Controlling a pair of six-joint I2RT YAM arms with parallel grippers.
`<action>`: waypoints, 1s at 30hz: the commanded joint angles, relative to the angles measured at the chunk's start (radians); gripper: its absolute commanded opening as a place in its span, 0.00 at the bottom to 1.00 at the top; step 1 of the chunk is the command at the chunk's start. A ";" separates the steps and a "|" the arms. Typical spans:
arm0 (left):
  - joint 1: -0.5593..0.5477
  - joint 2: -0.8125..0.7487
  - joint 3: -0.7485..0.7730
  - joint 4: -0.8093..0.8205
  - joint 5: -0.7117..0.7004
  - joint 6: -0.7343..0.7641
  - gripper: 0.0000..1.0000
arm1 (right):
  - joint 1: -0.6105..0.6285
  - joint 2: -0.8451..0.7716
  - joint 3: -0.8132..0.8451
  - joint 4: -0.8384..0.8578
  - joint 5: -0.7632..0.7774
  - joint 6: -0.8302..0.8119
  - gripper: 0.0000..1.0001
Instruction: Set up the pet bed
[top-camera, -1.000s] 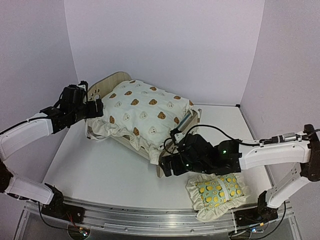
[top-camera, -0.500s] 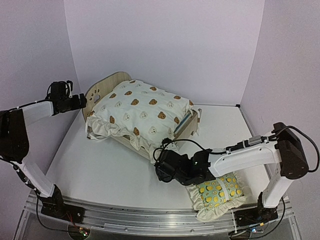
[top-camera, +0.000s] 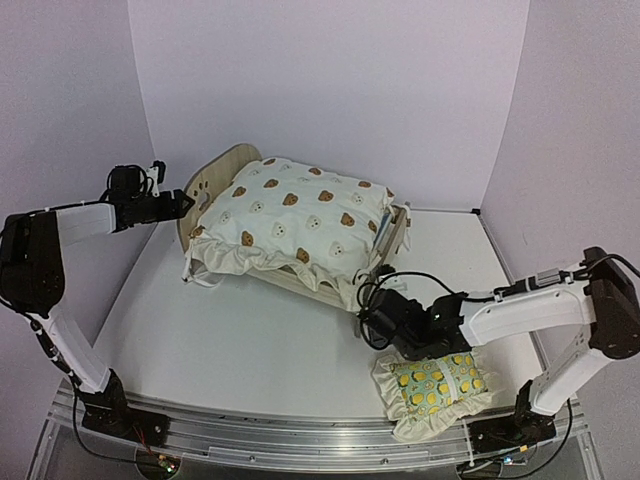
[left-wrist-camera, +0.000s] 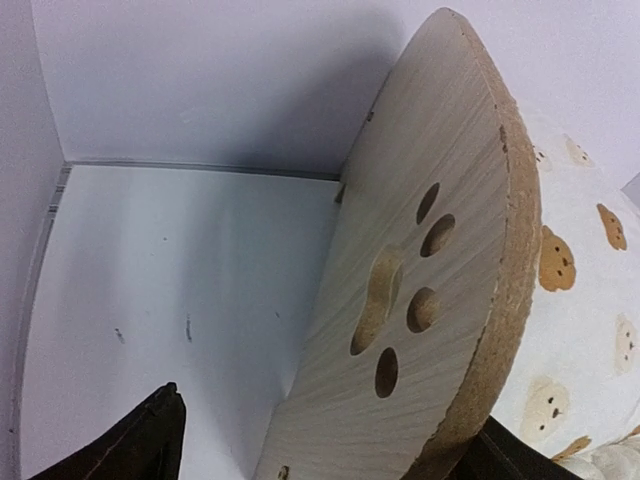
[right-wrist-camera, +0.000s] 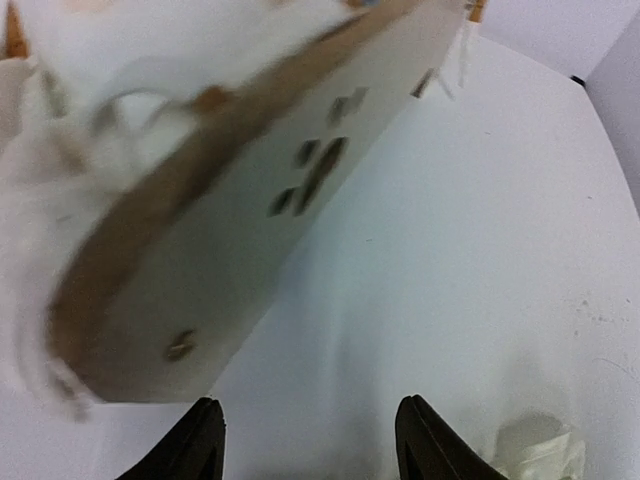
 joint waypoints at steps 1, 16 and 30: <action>0.020 -0.020 0.017 0.038 0.099 -0.031 0.79 | -0.112 -0.116 -0.082 -0.025 0.053 -0.013 0.59; -0.164 -0.170 -0.155 0.066 -0.064 -0.047 0.01 | -0.216 -0.317 -0.119 -0.003 -0.182 -0.211 0.79; -0.281 -0.511 -0.379 -0.085 -0.076 -0.293 0.00 | -0.154 -0.164 0.274 -0.073 -0.914 -0.326 0.82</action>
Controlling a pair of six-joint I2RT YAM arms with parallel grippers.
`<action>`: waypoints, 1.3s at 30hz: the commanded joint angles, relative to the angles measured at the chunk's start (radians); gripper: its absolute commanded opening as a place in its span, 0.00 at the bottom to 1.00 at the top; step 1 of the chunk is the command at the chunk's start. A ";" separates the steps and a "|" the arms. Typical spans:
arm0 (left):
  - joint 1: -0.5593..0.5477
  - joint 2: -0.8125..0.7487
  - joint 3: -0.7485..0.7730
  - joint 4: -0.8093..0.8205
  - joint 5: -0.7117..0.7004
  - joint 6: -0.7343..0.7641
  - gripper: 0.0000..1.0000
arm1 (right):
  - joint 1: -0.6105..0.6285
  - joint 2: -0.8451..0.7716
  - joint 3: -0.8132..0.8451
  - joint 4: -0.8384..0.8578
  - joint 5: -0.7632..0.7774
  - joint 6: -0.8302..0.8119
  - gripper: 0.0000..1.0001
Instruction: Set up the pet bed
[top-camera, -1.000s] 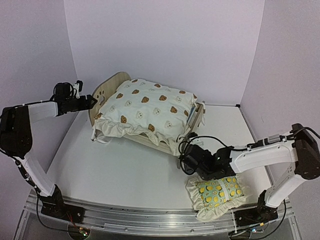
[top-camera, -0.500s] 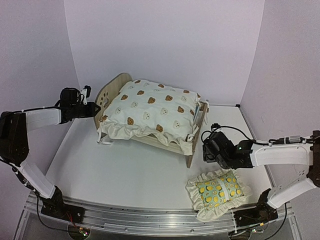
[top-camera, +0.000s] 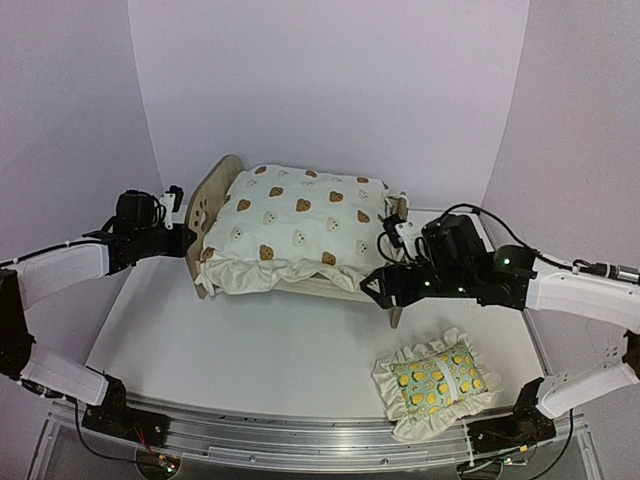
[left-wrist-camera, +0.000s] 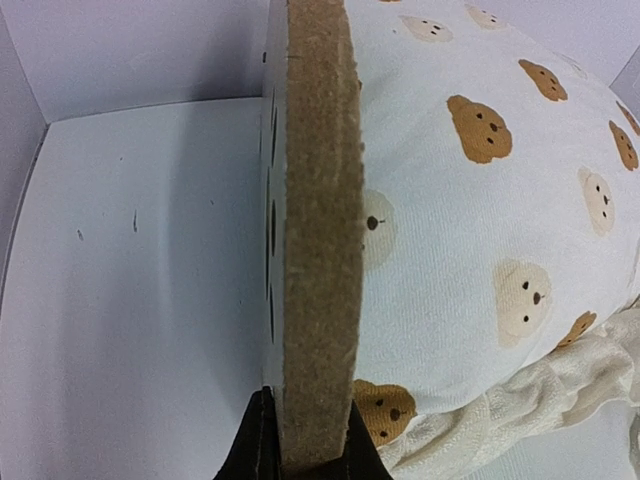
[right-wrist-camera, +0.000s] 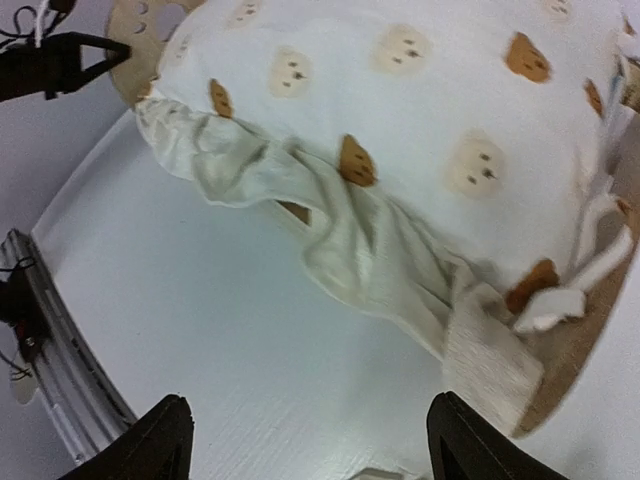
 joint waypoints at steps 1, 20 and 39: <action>-0.031 -0.148 -0.048 -0.006 0.126 -0.320 0.00 | 0.072 0.169 0.180 0.000 -0.222 -0.034 0.82; -0.057 -0.296 -0.162 -0.053 0.163 -0.306 0.25 | 0.224 1.010 1.067 0.008 -0.185 0.017 0.86; -0.135 -0.359 -0.245 0.025 0.455 -0.406 0.14 | 0.248 1.016 1.041 0.044 0.164 0.137 0.86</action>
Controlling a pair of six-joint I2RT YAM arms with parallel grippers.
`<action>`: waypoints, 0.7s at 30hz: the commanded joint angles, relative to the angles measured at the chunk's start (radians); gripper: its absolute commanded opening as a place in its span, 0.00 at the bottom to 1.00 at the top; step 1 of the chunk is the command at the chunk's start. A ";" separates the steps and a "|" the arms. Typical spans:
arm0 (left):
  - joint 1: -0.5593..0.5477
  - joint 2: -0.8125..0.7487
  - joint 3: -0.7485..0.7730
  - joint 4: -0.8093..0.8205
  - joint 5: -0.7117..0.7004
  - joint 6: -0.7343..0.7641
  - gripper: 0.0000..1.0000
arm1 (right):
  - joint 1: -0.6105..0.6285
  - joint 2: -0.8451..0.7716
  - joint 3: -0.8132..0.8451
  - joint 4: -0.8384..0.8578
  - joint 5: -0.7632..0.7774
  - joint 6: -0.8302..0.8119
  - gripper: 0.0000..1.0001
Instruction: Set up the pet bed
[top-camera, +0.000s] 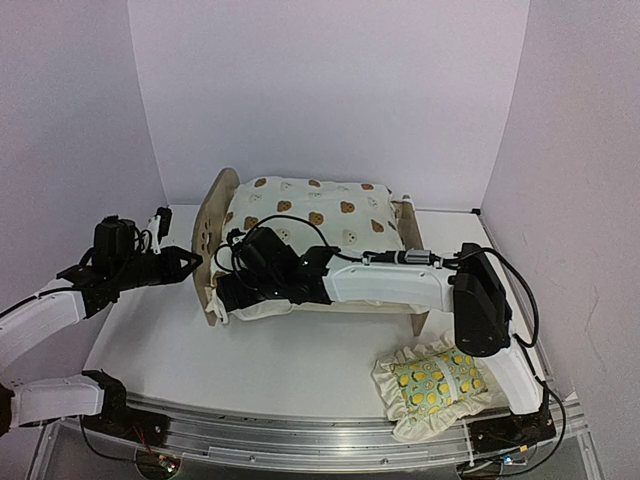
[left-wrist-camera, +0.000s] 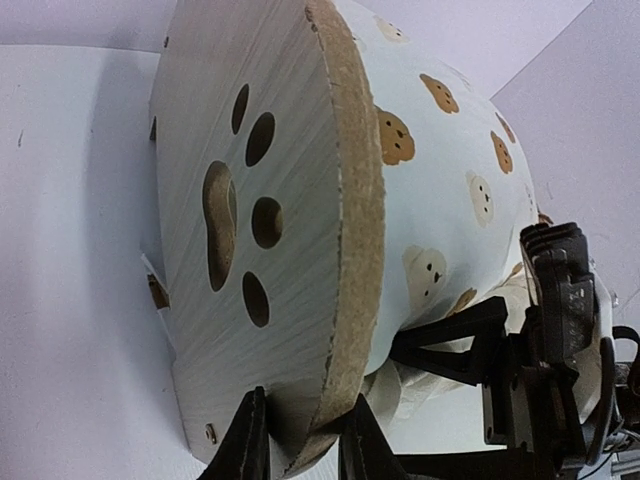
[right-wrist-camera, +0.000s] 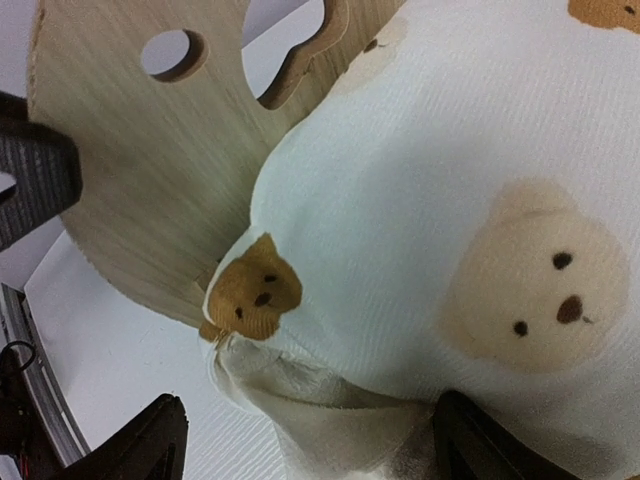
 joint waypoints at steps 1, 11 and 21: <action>-0.070 -0.014 -0.022 0.069 0.241 -0.122 0.14 | 0.007 -0.034 0.006 0.040 0.055 0.053 0.86; -0.102 -0.021 -0.050 0.092 0.246 -0.129 0.14 | 0.017 0.022 0.044 0.067 0.085 0.068 0.75; -0.120 -0.016 -0.053 0.096 0.245 -0.125 0.14 | 0.021 0.086 0.054 0.083 0.093 0.055 0.48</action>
